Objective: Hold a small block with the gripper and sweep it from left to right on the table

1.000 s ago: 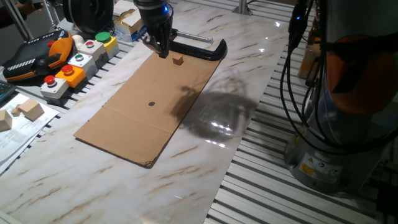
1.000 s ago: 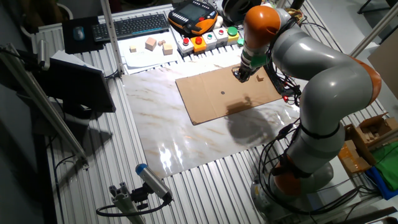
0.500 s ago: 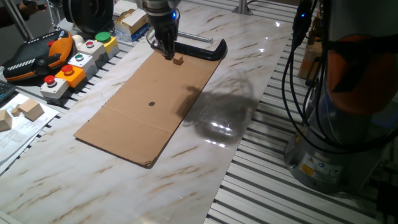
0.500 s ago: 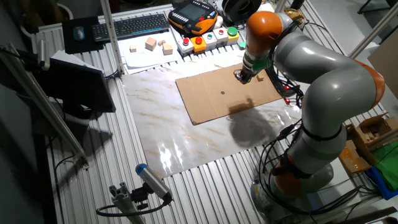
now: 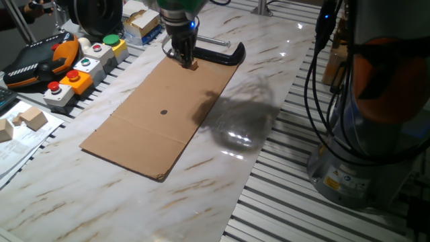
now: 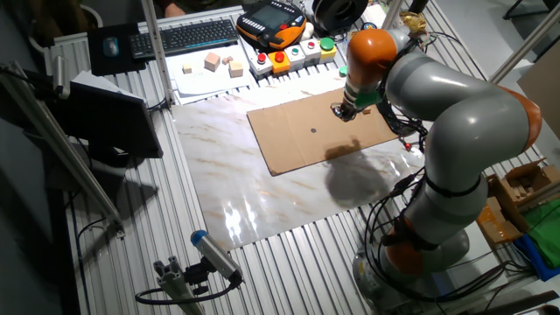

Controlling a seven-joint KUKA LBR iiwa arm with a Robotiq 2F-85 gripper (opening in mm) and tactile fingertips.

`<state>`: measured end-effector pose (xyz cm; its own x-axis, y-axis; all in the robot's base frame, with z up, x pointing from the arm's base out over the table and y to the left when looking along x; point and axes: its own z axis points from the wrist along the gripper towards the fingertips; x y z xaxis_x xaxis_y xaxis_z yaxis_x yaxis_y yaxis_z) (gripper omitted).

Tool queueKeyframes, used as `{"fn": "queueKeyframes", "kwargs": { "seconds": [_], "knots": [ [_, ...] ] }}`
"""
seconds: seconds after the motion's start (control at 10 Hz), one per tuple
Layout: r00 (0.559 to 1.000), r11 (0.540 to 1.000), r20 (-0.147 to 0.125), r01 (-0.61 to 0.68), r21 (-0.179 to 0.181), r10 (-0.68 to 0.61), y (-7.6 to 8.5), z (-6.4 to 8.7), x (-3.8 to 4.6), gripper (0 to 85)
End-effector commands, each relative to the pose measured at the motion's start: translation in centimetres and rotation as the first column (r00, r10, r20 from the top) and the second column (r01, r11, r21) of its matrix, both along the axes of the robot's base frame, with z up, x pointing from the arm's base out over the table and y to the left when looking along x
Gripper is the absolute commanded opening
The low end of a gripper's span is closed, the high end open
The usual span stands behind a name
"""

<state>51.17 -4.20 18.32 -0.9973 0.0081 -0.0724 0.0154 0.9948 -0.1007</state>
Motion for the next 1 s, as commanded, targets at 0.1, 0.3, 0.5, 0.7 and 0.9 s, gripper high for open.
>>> {"fn": "queueKeyframes", "kwargs": {
  "seconds": [0.1,0.3,0.5,0.7,0.9],
  "knots": [
    [1.000,0.999,-0.003,0.003,0.032,-0.003,-0.6,-0.4,0.04,0.7],
    [1.000,0.999,-0.010,0.008,0.044,-0.008,-1.6,-0.5,-0.03,0.7],
    [0.999,0.998,-0.027,0.028,0.054,-0.027,-2.9,-0.3,-0.08,0.7],
    [0.999,0.998,-0.027,0.044,0.047,-0.042,-3.4,-0.4,-0.32,0.7],
    [0.998,0.997,-0.039,0.057,0.051,-0.055,-3.8,-0.4,-0.25,0.7]
  ]
}}
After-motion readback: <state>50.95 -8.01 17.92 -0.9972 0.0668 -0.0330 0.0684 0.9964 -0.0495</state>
